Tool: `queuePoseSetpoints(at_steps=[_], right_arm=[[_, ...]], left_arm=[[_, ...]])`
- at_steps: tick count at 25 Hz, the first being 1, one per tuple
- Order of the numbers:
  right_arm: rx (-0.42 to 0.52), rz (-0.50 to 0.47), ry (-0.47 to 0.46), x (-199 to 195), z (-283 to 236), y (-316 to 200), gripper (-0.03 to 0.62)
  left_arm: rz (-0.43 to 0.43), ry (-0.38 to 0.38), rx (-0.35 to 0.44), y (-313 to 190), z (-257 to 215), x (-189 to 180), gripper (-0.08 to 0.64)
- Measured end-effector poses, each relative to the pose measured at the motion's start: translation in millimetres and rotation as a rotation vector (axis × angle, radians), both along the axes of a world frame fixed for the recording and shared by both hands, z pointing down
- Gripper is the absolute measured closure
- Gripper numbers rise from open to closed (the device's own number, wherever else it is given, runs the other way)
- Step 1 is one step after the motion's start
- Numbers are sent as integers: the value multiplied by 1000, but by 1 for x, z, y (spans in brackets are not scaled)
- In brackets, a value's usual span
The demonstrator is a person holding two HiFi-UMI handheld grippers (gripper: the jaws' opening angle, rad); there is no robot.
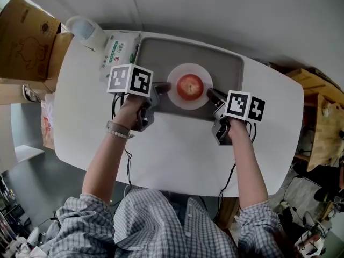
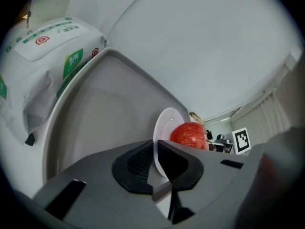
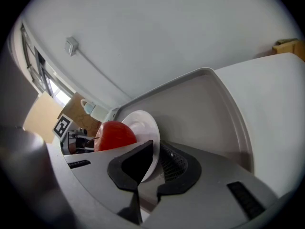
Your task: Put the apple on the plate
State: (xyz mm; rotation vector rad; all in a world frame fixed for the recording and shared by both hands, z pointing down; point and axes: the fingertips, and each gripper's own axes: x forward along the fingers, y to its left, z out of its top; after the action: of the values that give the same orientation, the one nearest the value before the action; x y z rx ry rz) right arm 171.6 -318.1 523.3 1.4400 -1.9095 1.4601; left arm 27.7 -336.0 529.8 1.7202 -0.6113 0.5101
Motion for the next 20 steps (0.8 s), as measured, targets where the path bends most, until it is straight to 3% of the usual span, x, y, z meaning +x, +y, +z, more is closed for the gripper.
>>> queuePoseSetpoints(at_steps=[9,15,20], right_arm=[[47,-47,90,-3,-1,-4,549],[104,-100,186,-5,-1,-6,548],[128,-110,208,-6,-1,-4,548]], left_arm=[[-17,8,9,-5,1,-1,528],[30,-39,92,-6,2,1,526],[8,-36,133,-12,-2,1,525]])
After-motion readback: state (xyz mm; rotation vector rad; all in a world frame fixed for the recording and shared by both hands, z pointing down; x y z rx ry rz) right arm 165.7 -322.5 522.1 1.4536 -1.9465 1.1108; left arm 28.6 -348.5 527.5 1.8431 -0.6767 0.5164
